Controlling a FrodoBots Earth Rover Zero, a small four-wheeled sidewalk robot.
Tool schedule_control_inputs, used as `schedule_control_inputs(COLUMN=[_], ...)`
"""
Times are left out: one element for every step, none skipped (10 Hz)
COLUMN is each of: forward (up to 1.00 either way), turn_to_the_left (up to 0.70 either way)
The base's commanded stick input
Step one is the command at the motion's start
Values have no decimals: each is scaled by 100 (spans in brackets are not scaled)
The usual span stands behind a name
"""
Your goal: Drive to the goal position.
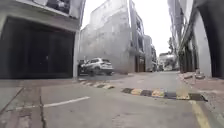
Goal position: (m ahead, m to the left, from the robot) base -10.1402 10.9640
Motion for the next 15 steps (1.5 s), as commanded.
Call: schedule_control_inputs(forward=[46,46,46,46,46,46,46,46,46,46,46,46,46,46,46], turn_to_the_left=[46,46,46,46,46,46,46,46,46,46,46,46,46,46,46])
